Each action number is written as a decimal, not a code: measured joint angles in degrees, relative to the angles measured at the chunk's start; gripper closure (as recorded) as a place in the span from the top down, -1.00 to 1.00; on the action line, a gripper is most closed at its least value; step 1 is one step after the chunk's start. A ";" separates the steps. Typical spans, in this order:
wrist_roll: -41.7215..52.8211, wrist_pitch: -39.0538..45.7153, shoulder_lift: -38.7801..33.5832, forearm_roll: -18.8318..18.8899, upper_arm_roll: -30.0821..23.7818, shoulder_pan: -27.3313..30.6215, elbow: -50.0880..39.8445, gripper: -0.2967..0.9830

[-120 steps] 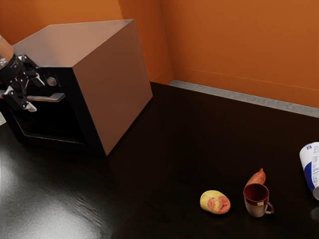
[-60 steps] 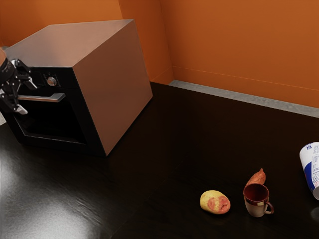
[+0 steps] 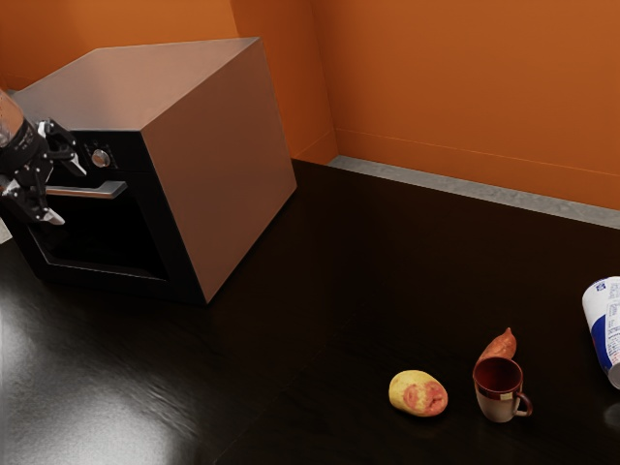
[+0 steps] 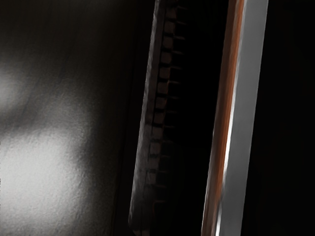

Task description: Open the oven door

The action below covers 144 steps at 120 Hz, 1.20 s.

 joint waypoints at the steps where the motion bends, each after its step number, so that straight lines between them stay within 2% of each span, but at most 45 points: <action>1: 0.10 0.11 0.00 -0.05 0.00 -0.01 -0.13 0.54; 82: 4.66 5.18 -1.59 -2.67 -0.01 -0.15 -7.54 0.53; 121: 6.16 9.94 -17.78 -4.11 0.20 2.33 -24.78 0.49; 129: 6.90 11.38 -23.12 -4.76 0.44 0.68 -28.91 0.48; 139: 7.60 12.28 -31.76 -4.83 0.81 1.27 -34.32 0.47; 144: 7.84 12.42 -33.76 -4.69 0.90 1.26 -35.43 0.47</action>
